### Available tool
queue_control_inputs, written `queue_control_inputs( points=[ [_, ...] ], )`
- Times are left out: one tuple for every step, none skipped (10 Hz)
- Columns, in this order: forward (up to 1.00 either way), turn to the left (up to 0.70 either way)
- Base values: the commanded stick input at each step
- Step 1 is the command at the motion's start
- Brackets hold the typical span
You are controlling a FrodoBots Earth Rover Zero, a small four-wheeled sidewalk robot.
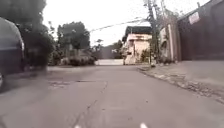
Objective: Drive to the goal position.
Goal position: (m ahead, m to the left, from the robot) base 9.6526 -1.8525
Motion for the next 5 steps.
queue_control_inputs(
  points=[
    [1.00,0.00],
    [1.00,0.00],
    [1.00,0.00],
    [1.00,0.00],
    [1.00,0.00]
  ],
)
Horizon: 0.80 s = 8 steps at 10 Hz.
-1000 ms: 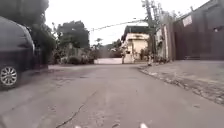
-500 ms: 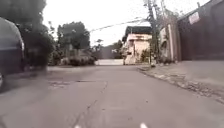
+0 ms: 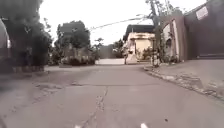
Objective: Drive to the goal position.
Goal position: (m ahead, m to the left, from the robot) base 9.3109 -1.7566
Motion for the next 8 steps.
queue_control_inputs(
  points=[
    [1.00,0.00],
    [1.00,0.00],
    [1.00,0.00],
    [1.00,0.00],
    [1.00,0.00],
    [1.00,0.00],
    [1.00,0.00],
    [1.00,0.00]
  ],
)
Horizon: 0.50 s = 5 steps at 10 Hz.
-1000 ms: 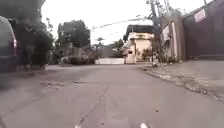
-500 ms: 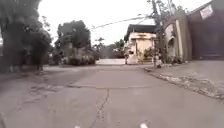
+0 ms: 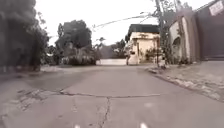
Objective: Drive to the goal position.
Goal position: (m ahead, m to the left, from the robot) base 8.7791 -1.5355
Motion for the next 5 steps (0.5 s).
queue_control_inputs(
  points=[
    [1.00,0.00],
    [1.00,0.00],
    [1.00,-0.13],
    [1.00,-0.27],
    [1.00,-0.27]
  ],
)
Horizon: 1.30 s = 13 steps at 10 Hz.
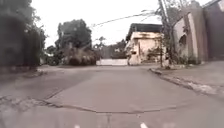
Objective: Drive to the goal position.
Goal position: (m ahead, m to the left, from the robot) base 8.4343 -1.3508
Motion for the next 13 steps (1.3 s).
queue_control_inputs(
  points=[
    [1.00,-0.27],
    [1.00,-0.27],
    [1.00,-0.27],
    [1.00,-0.27],
    [1.00,-0.27],
    [1.00,-0.27],
    [1.00,-0.27],
    [1.00,-0.17],
    [1.00,0.00],
    [1.00,0.00],
    [1.00,0.00],
    [1.00,0.00],
    [1.00,0.00]
  ],
)
